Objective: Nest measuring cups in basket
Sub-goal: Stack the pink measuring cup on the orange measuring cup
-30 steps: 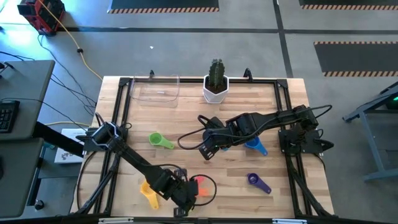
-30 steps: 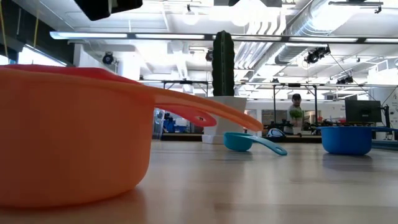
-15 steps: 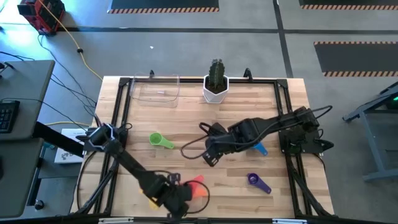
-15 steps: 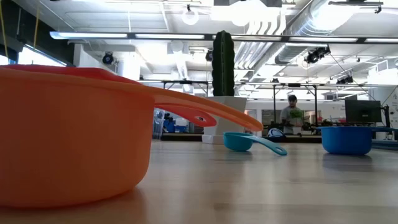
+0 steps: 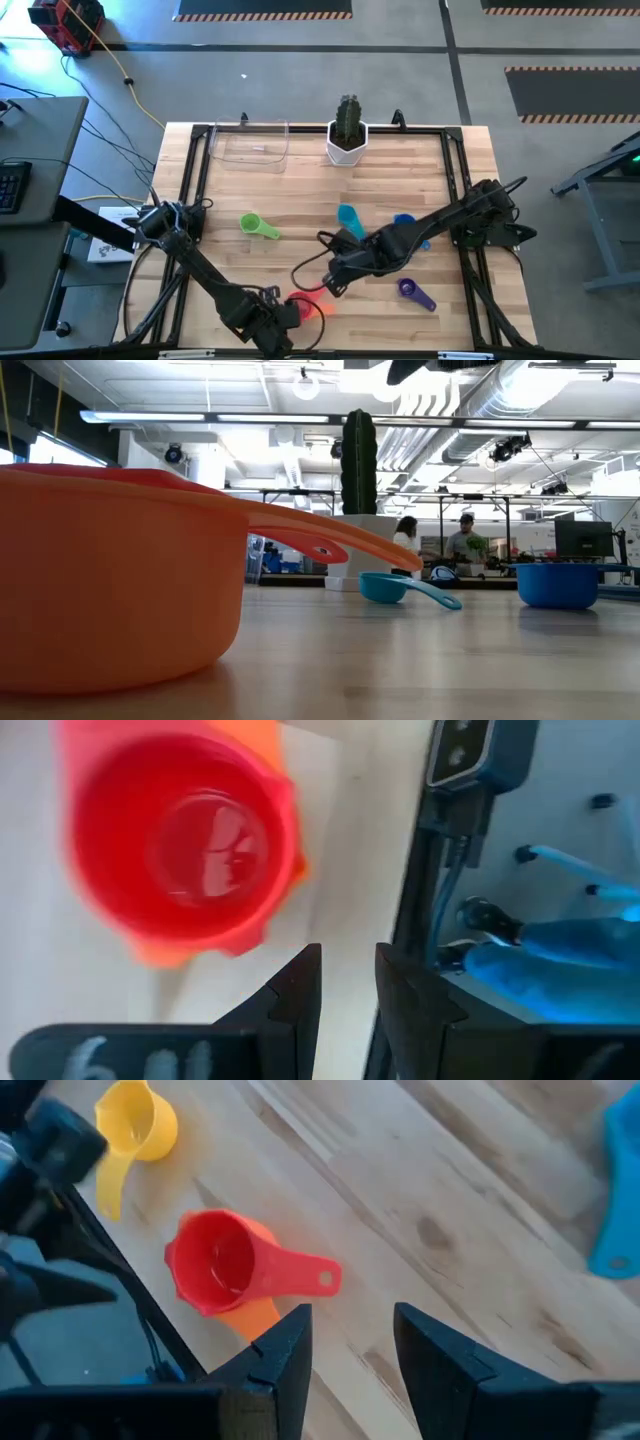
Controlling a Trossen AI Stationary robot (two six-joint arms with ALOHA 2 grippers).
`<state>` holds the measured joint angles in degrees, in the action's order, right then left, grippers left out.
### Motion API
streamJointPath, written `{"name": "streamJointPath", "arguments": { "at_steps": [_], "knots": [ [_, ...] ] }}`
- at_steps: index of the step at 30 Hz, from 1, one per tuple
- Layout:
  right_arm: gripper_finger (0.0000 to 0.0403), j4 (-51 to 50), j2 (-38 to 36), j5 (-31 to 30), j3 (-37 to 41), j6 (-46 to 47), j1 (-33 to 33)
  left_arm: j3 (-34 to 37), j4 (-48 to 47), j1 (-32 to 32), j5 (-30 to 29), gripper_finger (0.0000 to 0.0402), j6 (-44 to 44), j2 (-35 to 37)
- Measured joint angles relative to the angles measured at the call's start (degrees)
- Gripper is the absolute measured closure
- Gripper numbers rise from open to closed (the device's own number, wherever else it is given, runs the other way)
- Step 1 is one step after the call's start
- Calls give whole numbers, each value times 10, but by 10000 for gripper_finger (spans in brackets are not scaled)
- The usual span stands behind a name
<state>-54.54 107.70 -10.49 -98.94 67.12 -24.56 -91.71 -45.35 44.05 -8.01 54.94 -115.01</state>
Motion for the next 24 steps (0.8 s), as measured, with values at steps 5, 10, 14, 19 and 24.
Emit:
{"name": "streamJointPath", "arguments": {
  "at_steps": [5,10,14,19,24],
  "knots": [
    [268,117,0,6,77,-12,5,29,55,3,18,316,11,-1],
    [268,224,0,9,147,-14,15,60,72,0,19,316,15,-1],
    [268,296,0,9,187,-15,22,85,103,-7,19,316,20,-1],
    [268,353,0,4,224,-1,26,104,128,-19,19,316,21,-1],
    [268,386,5,-7,246,0,32,105,128,-34,17,316,20,-1]
  ]
}}
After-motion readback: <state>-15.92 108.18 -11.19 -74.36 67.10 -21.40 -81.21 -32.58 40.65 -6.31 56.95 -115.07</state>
